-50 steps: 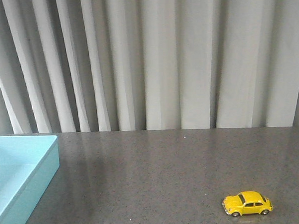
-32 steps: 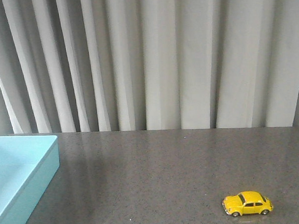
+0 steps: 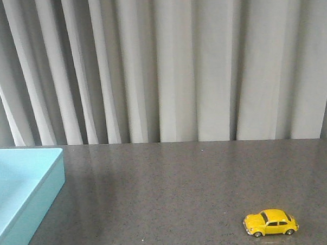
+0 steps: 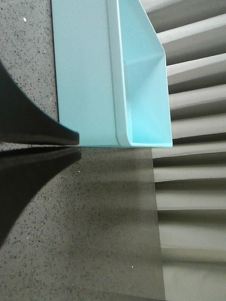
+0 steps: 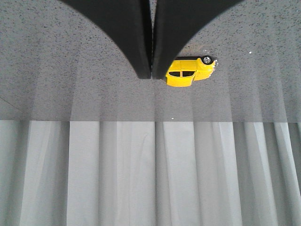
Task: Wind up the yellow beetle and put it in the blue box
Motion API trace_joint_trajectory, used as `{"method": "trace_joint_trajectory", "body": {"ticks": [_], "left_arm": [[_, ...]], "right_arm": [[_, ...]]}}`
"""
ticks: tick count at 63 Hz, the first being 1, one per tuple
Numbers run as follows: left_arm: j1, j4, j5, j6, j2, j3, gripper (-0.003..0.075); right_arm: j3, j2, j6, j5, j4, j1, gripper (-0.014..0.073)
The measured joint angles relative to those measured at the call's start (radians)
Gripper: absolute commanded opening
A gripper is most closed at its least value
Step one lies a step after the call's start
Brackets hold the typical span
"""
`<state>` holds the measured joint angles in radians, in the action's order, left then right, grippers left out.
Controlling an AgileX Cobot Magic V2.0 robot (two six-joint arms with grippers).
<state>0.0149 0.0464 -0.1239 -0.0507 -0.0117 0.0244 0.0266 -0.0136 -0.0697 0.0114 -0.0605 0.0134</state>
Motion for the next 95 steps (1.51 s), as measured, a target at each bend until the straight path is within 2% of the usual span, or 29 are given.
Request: {"method": "trace_joint_trajectory", "body": {"ticks": [48,57,67,76,83,95], "left_arm": [[0.0,0.0,0.001,0.0,0.0,0.0,-0.0005],[0.0,0.023,0.035,0.005,0.0,-0.021,-0.0005],[0.0,0.032,0.083,0.005,0.0,-0.185,-0.0005],[0.0,0.031,0.06,0.005,0.084,-0.382,-0.0005],[0.0,0.027,-0.012,0.003,0.206,-0.537,-0.0005],[0.0,0.024,-0.243,0.0,0.467,-0.752,-0.0005]], "right_arm": [[0.0,0.0,0.0,-0.011,-0.004,0.0,-0.0004],[-0.013,0.0,0.0,0.019,0.051,0.0,-0.0004],[-0.174,0.008,0.0,0.142,0.074,0.0,-0.0004],[-0.377,0.119,0.0,0.28,0.06,0.0,-0.0004],[-0.516,0.239,0.0,0.357,0.049,0.0,-0.0004],[-0.679,0.45,0.002,0.457,0.033,0.0,-0.0004]]}}
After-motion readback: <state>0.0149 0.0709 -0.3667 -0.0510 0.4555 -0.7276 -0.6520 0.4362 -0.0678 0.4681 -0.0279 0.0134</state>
